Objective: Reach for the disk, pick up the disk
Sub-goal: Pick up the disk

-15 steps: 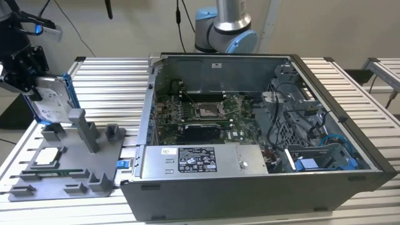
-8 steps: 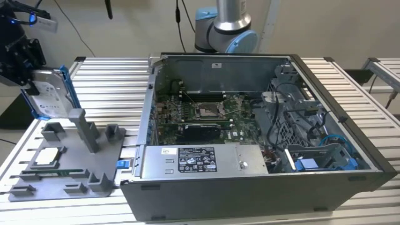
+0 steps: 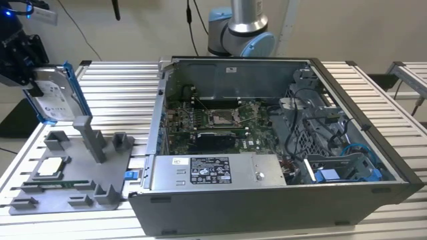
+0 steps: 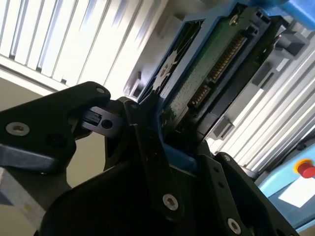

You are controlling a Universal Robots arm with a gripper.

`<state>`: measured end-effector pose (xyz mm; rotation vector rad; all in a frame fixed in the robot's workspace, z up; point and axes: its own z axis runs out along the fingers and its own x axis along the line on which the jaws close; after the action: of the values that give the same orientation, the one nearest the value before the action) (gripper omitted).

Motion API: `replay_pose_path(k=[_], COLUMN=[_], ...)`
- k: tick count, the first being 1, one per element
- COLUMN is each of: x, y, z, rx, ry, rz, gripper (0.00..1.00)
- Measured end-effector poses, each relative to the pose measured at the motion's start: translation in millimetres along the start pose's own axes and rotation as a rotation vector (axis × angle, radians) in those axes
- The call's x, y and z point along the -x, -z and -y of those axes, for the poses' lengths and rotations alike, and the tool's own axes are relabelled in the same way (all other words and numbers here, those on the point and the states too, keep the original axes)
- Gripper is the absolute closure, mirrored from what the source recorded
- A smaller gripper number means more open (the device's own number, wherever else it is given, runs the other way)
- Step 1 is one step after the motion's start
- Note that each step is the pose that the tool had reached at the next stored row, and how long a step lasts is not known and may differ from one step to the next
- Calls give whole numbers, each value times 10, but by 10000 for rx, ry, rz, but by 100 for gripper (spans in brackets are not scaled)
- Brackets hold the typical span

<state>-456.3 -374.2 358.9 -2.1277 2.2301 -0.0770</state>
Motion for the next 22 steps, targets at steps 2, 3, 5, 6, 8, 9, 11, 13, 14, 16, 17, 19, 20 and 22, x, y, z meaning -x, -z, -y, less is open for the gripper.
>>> replay_pose_path(k=[2, 3, 5, 6, 8, 9, 11, 13, 14, 16, 17, 19, 20, 22], x=[1, 1, 2, 2, 3, 3, 4, 5, 5, 6, 6, 5, 5, 6], y=[89, 133, 224, 271, 359, 406, 497, 591, 636, 703, 700, 702, 702, 702], z=[7, 10, 17, 20, 27, 31, 38, 45, 49, 54, 55, 55, 55, 55], rx=[-1, -1, -2, 0, 0, 1, -1, -1, 0, 15, 84, 161, 196, 265], ry=[0, 0, 0, 0, 0, 0, 0, 0, 0, 2, 8, 12, 13, 14], rz=[-1, -1, 0, -2, -1, -1, -1, -1, -2, -14, -98, -142, -159, -192], gripper=[100, 100, 100, 100, 100, 100, 100, 100, 100, 100, 100, 100, 100, 100])
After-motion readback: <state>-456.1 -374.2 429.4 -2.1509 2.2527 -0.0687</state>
